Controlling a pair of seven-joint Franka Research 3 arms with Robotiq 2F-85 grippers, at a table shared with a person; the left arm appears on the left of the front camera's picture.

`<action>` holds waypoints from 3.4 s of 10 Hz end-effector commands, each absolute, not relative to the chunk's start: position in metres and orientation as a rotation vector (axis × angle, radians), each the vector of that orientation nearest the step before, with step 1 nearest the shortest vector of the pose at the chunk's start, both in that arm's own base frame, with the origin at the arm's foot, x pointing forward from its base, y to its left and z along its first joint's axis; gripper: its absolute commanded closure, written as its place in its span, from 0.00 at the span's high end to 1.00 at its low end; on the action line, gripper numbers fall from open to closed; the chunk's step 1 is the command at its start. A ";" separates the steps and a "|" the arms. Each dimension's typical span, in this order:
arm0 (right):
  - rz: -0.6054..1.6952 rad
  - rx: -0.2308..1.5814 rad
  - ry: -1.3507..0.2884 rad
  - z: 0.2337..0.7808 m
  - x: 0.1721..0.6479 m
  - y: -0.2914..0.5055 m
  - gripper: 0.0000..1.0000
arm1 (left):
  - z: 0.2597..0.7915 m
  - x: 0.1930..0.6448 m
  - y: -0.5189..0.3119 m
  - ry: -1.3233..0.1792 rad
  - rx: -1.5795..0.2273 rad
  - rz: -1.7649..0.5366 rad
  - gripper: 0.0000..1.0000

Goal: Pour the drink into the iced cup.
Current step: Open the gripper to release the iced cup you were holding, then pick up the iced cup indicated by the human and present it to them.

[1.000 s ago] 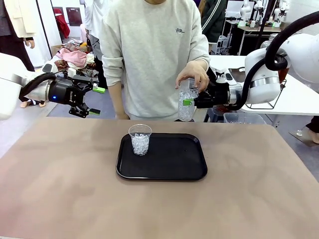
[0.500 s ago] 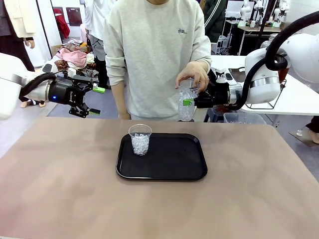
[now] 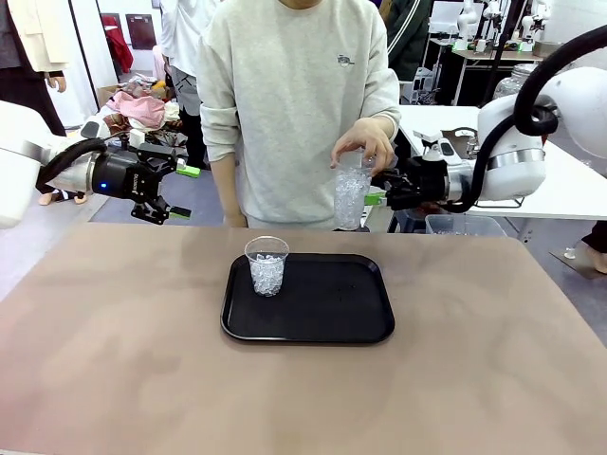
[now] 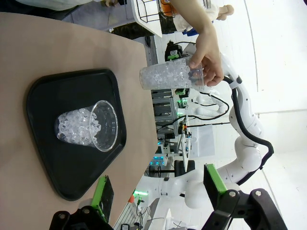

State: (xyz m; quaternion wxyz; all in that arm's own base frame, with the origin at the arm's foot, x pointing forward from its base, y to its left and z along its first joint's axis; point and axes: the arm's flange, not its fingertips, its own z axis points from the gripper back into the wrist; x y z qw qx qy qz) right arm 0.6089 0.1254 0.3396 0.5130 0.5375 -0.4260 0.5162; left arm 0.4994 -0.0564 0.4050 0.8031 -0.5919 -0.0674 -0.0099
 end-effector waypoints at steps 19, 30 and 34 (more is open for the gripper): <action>1.192 1.192 -1.103 0.299 0.516 0.014 1.00 | 0.406 0.499 -0.057 -0.149 -1.266 -0.021 1.00; 1.192 1.192 -1.103 0.299 0.516 0.014 1.00 | 0.406 0.499 -0.057 -0.149 -1.266 -0.021 1.00; 1.192 1.192 -1.103 0.299 0.516 0.014 1.00 | 0.406 0.499 -0.057 -0.149 -1.266 -0.021 1.00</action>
